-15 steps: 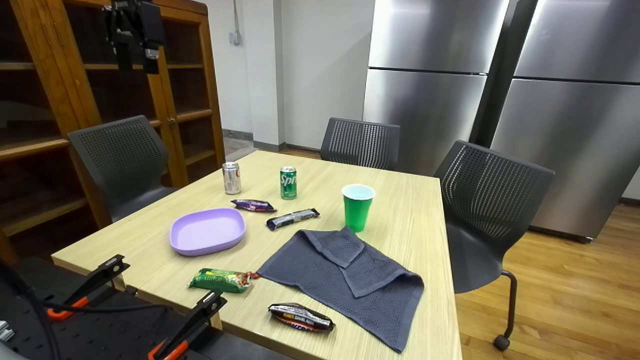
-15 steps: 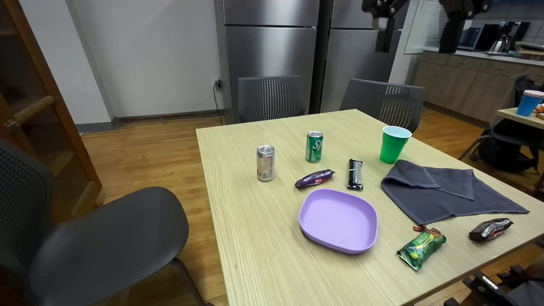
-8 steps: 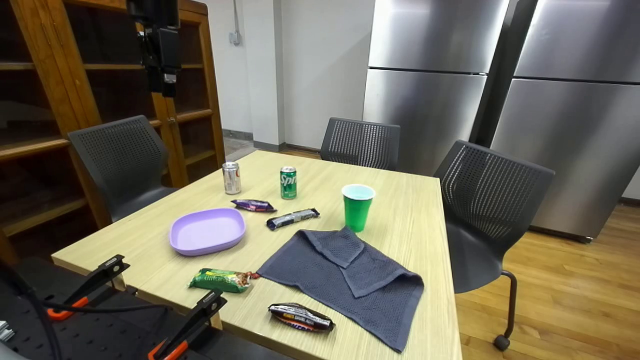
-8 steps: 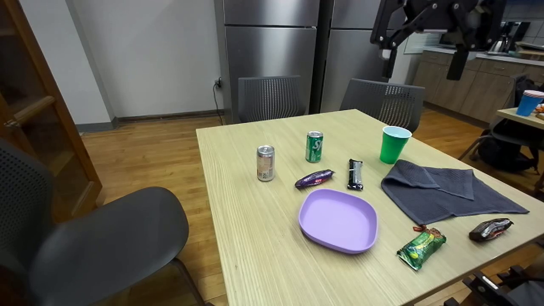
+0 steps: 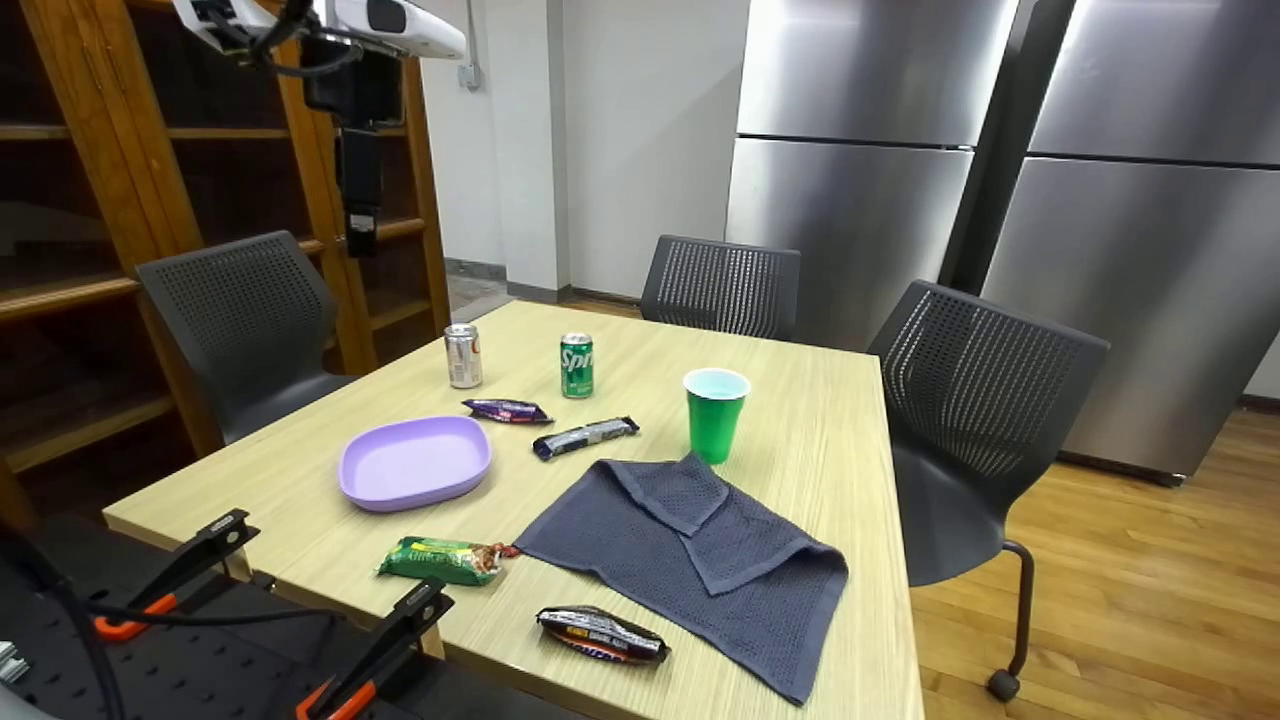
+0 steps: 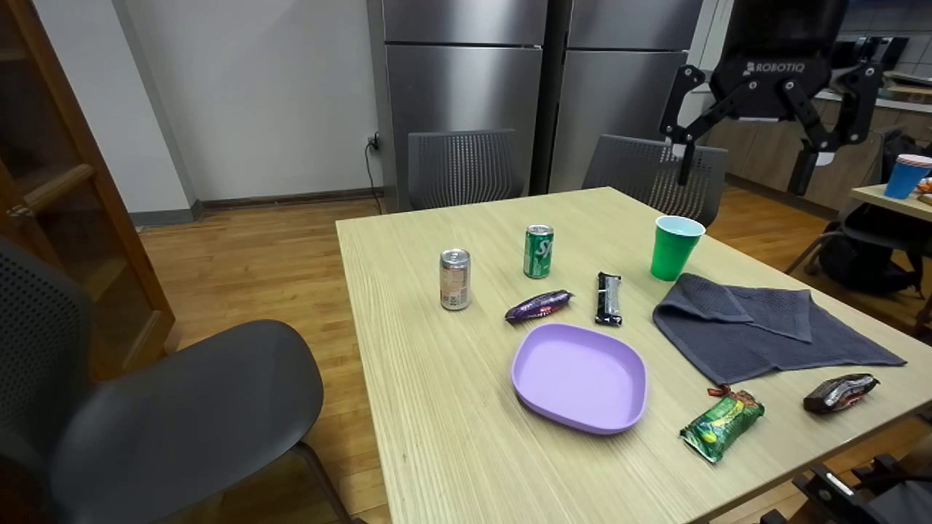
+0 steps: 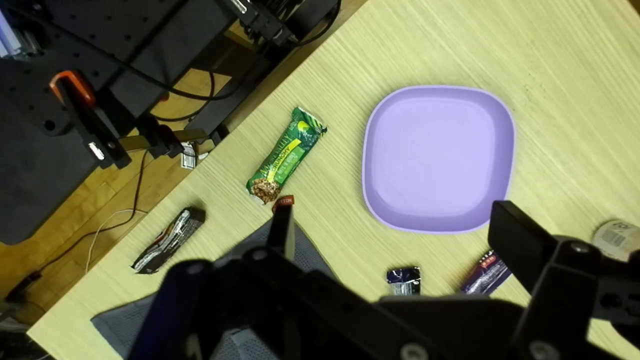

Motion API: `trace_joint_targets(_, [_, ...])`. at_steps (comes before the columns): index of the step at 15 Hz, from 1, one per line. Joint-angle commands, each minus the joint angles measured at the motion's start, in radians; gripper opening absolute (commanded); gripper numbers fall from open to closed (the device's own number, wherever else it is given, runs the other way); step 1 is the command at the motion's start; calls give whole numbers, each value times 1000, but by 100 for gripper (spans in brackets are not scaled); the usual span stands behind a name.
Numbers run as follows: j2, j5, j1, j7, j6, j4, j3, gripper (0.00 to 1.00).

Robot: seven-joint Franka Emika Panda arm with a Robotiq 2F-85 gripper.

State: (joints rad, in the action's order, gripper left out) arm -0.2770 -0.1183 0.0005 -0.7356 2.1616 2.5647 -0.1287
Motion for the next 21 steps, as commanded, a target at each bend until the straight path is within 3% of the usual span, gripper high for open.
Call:
trace_joint_targets(1, [16, -22, -10, -26, 78, 46, 21, 100])
trace_joint_targets(15, [94, -66, -30, -26, 288, 216, 97, 100])
trace_joint_targets(21, [219, -20, -58, -143, 417, 216, 110, 100])
